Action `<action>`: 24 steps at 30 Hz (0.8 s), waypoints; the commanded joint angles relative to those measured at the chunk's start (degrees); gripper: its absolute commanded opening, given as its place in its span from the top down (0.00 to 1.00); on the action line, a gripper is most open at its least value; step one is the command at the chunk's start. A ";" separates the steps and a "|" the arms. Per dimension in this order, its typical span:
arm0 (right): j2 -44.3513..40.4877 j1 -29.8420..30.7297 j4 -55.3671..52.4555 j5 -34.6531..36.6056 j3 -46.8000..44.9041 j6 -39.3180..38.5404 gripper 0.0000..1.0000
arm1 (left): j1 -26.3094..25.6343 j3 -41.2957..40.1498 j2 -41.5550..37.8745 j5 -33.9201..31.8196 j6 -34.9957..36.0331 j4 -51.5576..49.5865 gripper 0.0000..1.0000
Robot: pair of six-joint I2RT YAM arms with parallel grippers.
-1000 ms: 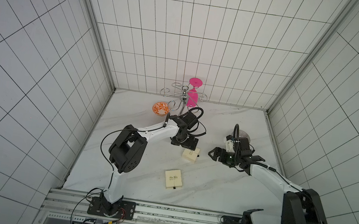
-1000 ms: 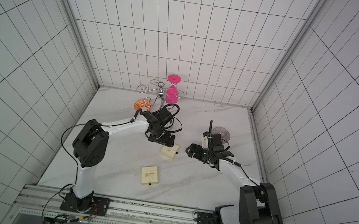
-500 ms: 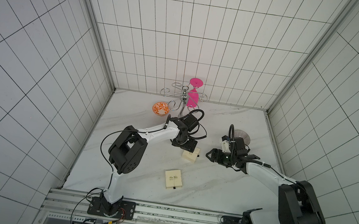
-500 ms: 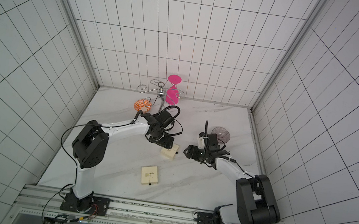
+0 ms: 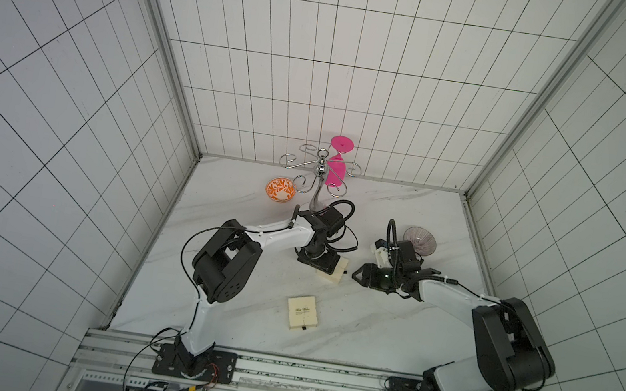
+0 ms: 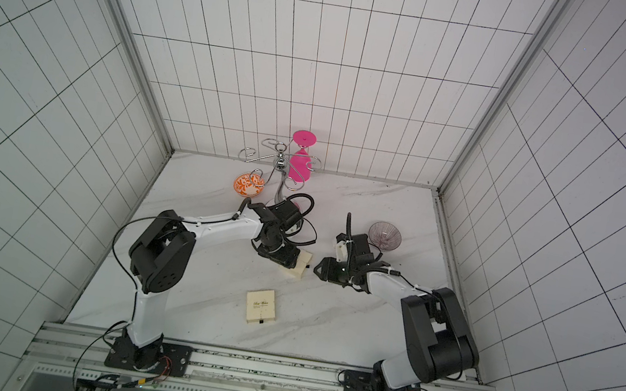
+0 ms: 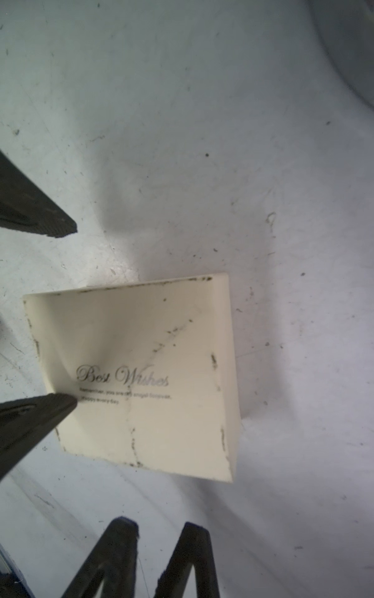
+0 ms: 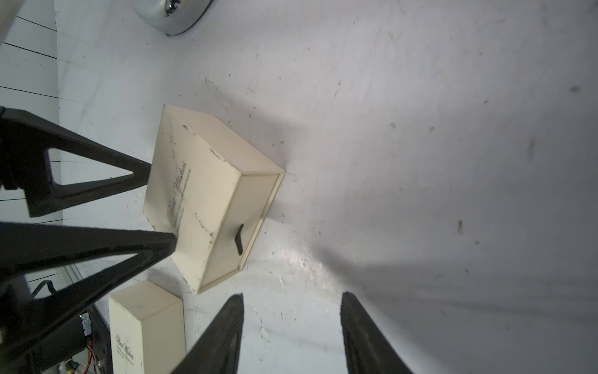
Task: Take out the earrings from the drawer-style jewelry box
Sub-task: Open the drawer in the jewelry box.
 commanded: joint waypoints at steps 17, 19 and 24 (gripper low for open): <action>6.80 1.80 2.84 -2.87 8.60 0.96 0.53 | -0.47 -0.14 1.88 0.56 1.19 0.21 0.25; 7.11 1.90 2.62 -2.58 8.66 0.98 0.53 | -0.71 -0.22 1.98 1.04 1.36 0.34 0.25; 7.77 1.91 2.09 -1.31 8.58 0.91 0.54 | -1.13 -0.05 2.27 1.26 1.45 0.21 0.25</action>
